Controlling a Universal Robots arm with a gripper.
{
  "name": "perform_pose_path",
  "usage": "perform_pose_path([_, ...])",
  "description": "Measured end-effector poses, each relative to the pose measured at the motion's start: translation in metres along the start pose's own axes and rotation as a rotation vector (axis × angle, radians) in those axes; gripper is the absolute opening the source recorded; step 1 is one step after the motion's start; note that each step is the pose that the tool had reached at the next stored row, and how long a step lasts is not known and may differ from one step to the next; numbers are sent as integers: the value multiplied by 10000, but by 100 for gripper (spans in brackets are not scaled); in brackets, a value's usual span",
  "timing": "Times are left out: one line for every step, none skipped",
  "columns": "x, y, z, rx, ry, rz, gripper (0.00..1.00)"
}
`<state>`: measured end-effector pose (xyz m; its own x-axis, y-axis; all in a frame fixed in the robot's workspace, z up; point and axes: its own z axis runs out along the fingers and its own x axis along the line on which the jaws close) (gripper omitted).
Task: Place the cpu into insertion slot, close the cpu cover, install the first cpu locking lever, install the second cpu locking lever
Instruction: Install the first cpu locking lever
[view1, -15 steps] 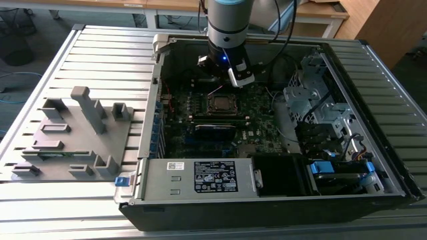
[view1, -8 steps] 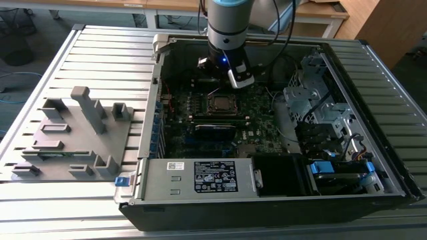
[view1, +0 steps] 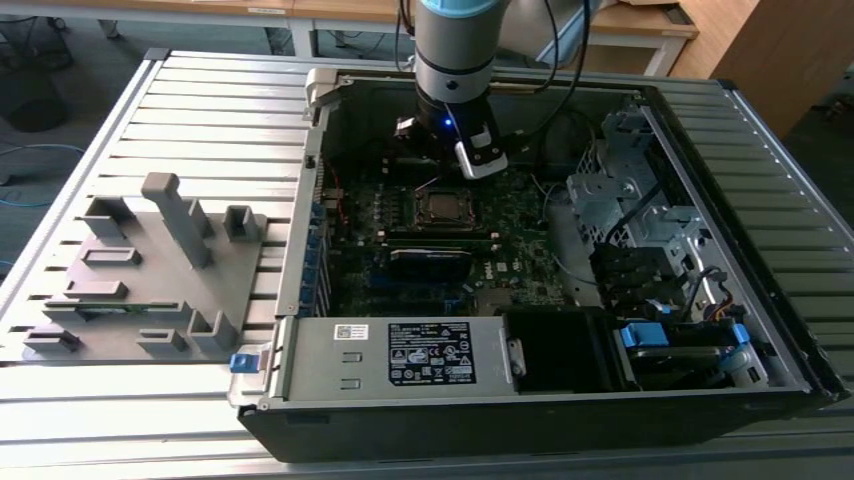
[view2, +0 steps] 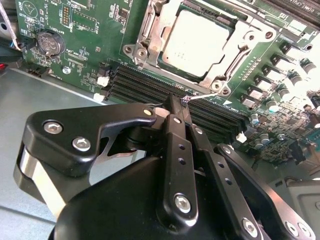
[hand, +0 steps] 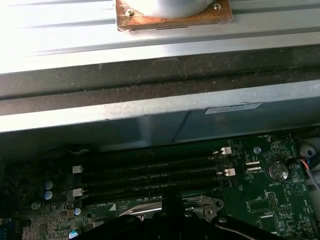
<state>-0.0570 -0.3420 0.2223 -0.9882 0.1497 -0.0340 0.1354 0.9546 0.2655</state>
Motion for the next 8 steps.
perform_pose_path([0,0,1,-2,-1,0,10])
perform_pose_path([0,0,2,-3,-1,0,10])
perform_pose_path([0,1,2,-4,-2,0,10])
perform_pose_path([1,6,6,-6,-3,2,10])
perform_pose_path([2,12,8,-4,-3,2,10])
perform_pose_path([3,17,11,-3,-1,0,10])
perform_pose_path([4,22,14,-4,-2,0,10])
perform_pose_path([5,27,18,-3,-2,0,10])
